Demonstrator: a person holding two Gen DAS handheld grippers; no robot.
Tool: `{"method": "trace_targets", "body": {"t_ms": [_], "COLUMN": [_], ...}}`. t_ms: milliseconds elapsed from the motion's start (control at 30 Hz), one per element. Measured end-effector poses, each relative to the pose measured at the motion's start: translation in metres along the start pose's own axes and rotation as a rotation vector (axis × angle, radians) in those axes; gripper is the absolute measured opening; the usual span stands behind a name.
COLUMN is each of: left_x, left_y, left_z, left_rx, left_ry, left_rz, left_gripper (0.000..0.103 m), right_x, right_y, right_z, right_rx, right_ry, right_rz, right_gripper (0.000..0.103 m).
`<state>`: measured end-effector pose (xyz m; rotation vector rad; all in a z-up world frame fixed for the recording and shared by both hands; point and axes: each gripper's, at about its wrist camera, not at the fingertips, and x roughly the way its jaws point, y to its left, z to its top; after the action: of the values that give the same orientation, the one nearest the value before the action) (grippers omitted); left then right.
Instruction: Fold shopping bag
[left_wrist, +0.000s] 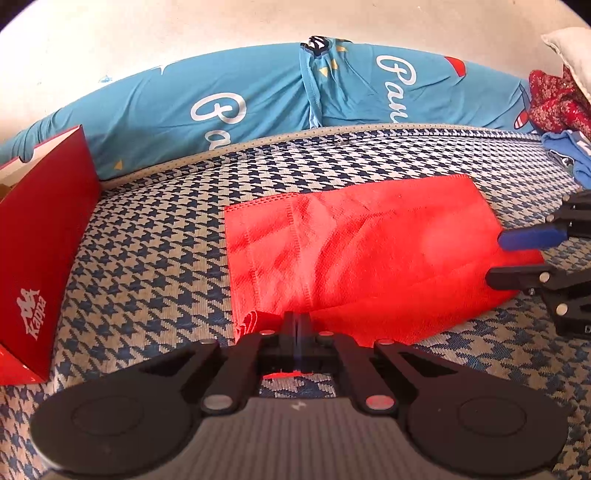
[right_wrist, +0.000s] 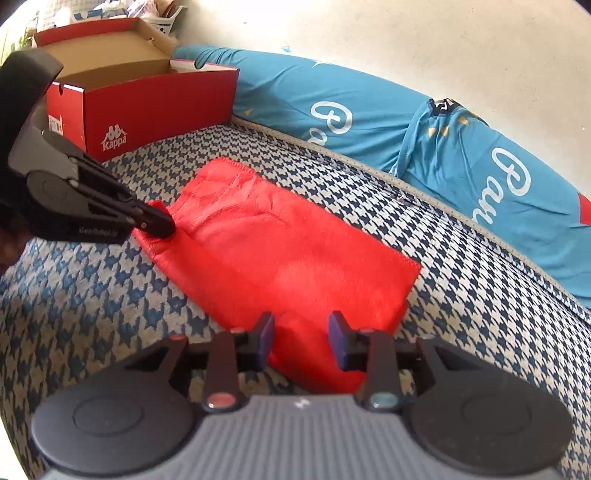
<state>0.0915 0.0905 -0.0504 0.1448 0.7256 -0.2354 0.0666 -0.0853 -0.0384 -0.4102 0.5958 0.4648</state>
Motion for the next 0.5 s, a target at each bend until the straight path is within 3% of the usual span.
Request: {"method": "trace_targets", "body": {"t_ms": [267, 500], "left_x": [-0.001, 0.000], "left_y": [-0.001, -0.002], "left_z": [0.001, 0.001], "left_rx": [0.000, 0.001], "left_ry": [0.000, 0.000], "left_rz": [0.006, 0.009], "left_gripper": [0.000, 0.000], "right_x": [-0.001, 0.000], "right_y": [0.006, 0.015], "right_z": [0.002, 0.007], "right_rx": [-0.047, -0.069], "right_ry": [-0.020, -0.033], "right_rz": [0.018, 0.083], "right_gripper": [0.028, 0.028]}}
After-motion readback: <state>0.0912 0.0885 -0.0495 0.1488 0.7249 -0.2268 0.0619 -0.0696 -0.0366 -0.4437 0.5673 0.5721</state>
